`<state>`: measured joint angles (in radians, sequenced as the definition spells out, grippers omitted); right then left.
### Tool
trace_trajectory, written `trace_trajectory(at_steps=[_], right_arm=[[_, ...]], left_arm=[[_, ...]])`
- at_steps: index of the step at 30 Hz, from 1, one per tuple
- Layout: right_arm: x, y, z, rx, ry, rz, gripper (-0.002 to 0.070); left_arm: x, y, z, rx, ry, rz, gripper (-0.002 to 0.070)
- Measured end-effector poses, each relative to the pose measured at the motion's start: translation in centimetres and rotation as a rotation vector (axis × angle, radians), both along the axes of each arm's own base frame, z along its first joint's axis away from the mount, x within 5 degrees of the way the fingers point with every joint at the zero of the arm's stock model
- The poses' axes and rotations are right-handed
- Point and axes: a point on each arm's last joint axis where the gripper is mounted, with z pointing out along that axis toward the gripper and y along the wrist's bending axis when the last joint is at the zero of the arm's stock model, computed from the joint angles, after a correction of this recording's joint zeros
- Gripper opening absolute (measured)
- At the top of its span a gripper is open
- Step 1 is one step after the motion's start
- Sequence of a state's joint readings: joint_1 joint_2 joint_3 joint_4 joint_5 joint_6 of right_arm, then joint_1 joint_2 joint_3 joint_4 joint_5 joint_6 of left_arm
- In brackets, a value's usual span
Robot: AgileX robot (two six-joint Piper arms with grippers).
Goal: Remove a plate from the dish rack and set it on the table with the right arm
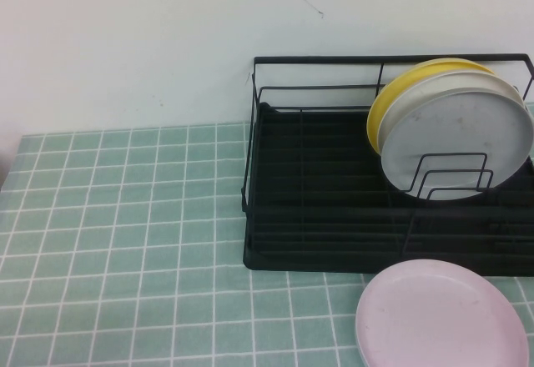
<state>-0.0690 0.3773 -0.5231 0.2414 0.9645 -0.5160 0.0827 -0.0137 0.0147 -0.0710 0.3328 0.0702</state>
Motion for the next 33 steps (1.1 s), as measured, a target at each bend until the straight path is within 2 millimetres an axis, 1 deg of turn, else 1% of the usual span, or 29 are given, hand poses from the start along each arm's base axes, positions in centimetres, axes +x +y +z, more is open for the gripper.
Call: trace_trajectory(at_steps=[2,4,8,10,13,14,16,18,21,29,33], right_arm=[[0.6,-0.2,-0.4,-0.021,-0.082,-0.01,-0.0001],[1.0,-0.5,-1.2,-0.034,-0.18,-0.04,-0.0001],[1.1,-1.1,-4.0,-0.053,-0.372,-0.12,-0.0001],[1.0,-1.3,-5.9,-0.055,-0.452,-0.155,-0.0001],[0.9,-1.5,-8.4,-0.013,-0.529,-0.206,-0.0001],[0.8,-1.6,-9.0,0.008,-0.558,-0.225,-0.0001],[0.6,-1.6,-9.2,0.036,-0.601,-0.239,-0.0001],[0.3,-1.5,-9.2,0.027,-0.633,-0.229,-0.0001],[0.1,-1.4,-9.3,0.008,-0.634,-0.21,-0.0001],[-0.3,-0.8,-10.8,0.012,-0.461,-0.142,-0.0001],[-0.3,-0.7,-10.9,0.012,-0.444,-0.135,-0.0001]], left_arm=[[0.0,0.0,0.0,0.0,0.0,0.0,-0.0003],[0.0,0.0,0.0,-0.002,0.0,0.0,-0.0003],[0.0,0.0,0.0,-0.002,0.0,0.0,-0.0003],[0.0,0.0,0.0,-0.002,0.0,0.0,-0.0003],[0.0,0.0,0.0,-0.002,0.0,0.0,-0.0003],[0.0,0.0,0.0,-0.002,0.0,0.0,-0.0003],[0.0,0.0,0.0,-0.002,0.0,0.0,-0.0003],[0.0,0.0,0.0,-0.002,0.0,0.0,-0.0003],[0.0,0.0,0.0,-0.002,0.0,0.0,-0.0003],[0.0,0.0,0.0,-0.002,0.0,0.0,-0.0003],[0.0,0.0,0.0,-0.002,0.0,0.0,-0.0003]])
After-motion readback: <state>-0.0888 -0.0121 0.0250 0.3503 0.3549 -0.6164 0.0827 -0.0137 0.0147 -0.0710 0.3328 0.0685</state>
